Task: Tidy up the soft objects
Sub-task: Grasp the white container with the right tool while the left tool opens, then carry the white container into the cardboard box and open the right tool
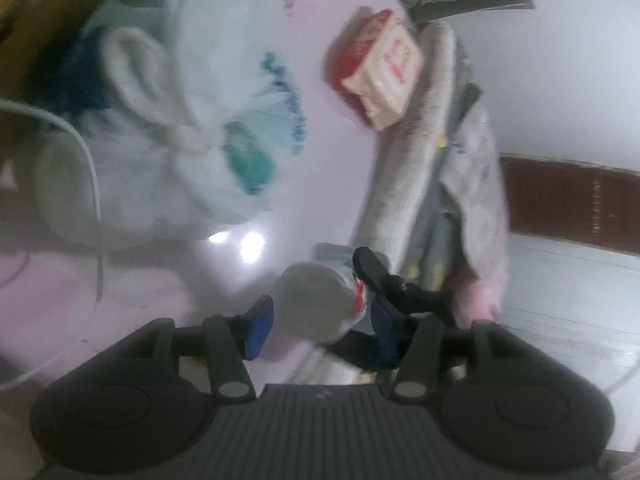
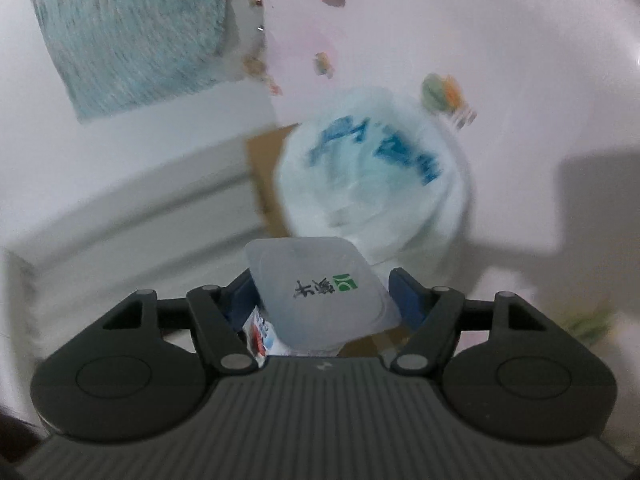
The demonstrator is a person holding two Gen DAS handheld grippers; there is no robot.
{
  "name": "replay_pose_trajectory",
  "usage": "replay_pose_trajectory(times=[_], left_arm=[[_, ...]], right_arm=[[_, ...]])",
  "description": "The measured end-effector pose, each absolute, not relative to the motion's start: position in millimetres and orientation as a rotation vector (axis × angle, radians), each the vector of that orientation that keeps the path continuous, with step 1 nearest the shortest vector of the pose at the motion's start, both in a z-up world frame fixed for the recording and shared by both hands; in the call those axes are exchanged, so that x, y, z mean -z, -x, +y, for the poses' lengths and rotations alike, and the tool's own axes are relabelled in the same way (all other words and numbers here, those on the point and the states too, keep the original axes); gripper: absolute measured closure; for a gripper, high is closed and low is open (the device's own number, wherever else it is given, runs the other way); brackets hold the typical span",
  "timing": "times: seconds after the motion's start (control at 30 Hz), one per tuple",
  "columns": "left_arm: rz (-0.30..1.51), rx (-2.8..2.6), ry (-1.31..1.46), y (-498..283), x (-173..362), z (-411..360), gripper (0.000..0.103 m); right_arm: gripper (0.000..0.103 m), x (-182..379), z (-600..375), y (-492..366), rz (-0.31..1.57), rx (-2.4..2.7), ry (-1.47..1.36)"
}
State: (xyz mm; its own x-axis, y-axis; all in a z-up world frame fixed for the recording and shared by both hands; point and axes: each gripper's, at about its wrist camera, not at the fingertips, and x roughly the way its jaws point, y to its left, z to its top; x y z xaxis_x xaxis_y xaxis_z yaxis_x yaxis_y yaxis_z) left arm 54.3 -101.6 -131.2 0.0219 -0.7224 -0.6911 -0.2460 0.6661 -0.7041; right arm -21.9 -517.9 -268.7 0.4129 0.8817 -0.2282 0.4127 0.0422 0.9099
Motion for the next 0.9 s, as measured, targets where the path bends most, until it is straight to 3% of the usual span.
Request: replay_pose_trajectory(times=[0.23, 0.47, 0.63, 0.77, 0.9], left_arm=[[1.516, 0.305, 0.595, -51, 131, -90, 0.049], [1.522, 0.311, 0.474, -46, 142, -100, 0.049], [1.542, 0.335, 0.420, -39, 153, -106, 0.049], [1.543, 0.348, 0.388, -35, 158, -111, 0.050], [1.545, 0.367, 0.372, -33, 163, -116, 0.051]], right_arm=[[0.034, 226, -488, -8, 1.212, -0.581, -0.656], [0.033, 209, -403, 21, 1.066, -0.731, 0.133], [0.032, 220, -393, 33, 1.125, -0.758, 0.193], [0.023, 213, -409, 33, 1.127, -0.750, 0.107], [0.022, 211, -425, 37, 1.157, -0.740, 0.028]])
